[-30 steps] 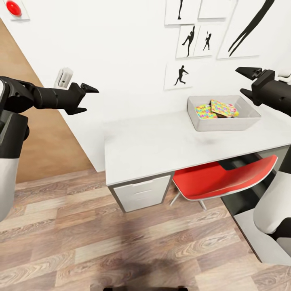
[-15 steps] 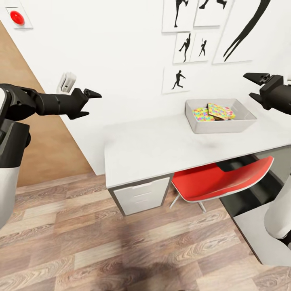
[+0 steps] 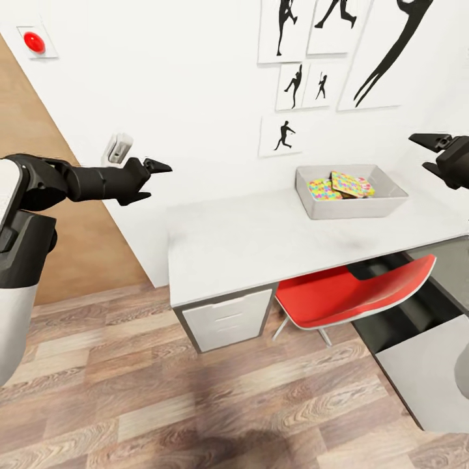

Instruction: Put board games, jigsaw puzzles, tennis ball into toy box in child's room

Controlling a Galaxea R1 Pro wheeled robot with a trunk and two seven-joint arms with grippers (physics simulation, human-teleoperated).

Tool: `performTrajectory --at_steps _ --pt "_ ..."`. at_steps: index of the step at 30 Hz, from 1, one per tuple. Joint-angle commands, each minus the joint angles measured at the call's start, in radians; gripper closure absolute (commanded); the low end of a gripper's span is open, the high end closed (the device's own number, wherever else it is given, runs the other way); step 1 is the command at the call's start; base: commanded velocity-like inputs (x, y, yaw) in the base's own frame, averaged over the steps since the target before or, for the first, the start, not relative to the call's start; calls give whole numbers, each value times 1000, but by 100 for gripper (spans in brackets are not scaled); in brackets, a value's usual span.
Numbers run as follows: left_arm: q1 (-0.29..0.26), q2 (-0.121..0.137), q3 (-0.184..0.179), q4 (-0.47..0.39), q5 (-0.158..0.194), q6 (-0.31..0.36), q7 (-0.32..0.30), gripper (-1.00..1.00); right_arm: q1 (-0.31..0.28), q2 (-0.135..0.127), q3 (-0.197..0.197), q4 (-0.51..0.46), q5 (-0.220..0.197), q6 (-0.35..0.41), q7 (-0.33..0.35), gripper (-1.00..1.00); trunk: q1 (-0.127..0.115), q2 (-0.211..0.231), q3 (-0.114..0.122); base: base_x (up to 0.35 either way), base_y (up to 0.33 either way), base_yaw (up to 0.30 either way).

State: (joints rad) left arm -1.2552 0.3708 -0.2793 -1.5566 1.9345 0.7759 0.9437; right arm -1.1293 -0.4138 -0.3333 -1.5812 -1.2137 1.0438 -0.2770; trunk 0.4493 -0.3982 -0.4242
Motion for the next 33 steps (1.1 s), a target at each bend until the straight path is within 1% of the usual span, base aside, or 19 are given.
performTrajectory --at_steps 1,5,6,10,11,14,15,17,18,20,21,24,25,28,29,33 --pt "8 -2 -1 -3 9 -1 9 -100 9 -6 -1 -1 -11 3 -10 -100 1 -2 0 0 0 -29" --pt "37 -7 -2 -7 8 0 7 -100 38 -19 -2 -4 -13 3 -10 -100 1 -2 7 0 0 -20" --pt "37 -7 -2 -7 8 0 7 -100 38 -19 -2 -4 -13 3 -10 -100 1 -2 8 0 0 -15" --pt "77 -9 -3 -12 7 0 6 -100 90 -32 -9 -15 -14 3 -9 -100 1 -2 15 0 0 -9" --pt "77 -9 -3 -12 7 0 6 -100 90 -32 -9 -15 -14 3 -9 -100 1 -2 16 0 0 -6" --pt "111 -9 -2 -22 6 1 5 -100 134 -46 -34 -24 -16 3 -5 -100 1 -2 21 0 0 -4" --pt "111 -9 -2 -22 6 1 5 -100 134 -46 -34 -24 -16 3 -5 -100 1 -2 23 0 0 -3" --pt "134 -10 -1 -28 0 1 5 -100 159 -57 -57 -27 -18 3 7 -100 1 -2 26 0 0 -2" --pt "134 -10 -1 -28 0 1 5 -100 159 -57 -57 -27 -18 3 7 -100 1 -2 28 0 0 -2" --pt "155 -10 0 -34 -11 1 5 -100 182 -70 -78 -29 -19 3 32 -100 1 -2 31 0 0 -1" --pt "155 -10 0 -34 -11 1 5 -100 182 -70 -78 -29 -19 3 32 -100 1 -2 33 0 0 -1" --pt "192 -10 0 -42 -34 2 4 -100 221 -94 -102 -32 -20 3 82 -100 1 -2 38 0 0 0" --pt "192 -10 0 -42 -34 2 4 -100 221 -94 -102 -32 -20 3 82 -100 1 -2 39 0 0 0" --pt "237 -10 3 -45 -50 2 2 -100 267 -117 -123 -33 -20 3 118 -100 1 -2 44 0 0 0" --pt "237 -10 3 -45 -50 2 2 -100 267 -117 -123 -33 -20 3 118 -100 1 -2 46 0 0 0" --pt "300 -9 10 -48 -66 1 -19 -100 325 -132 -154 -34 -21 3 141 -100 1 -2 52 0 0 0"
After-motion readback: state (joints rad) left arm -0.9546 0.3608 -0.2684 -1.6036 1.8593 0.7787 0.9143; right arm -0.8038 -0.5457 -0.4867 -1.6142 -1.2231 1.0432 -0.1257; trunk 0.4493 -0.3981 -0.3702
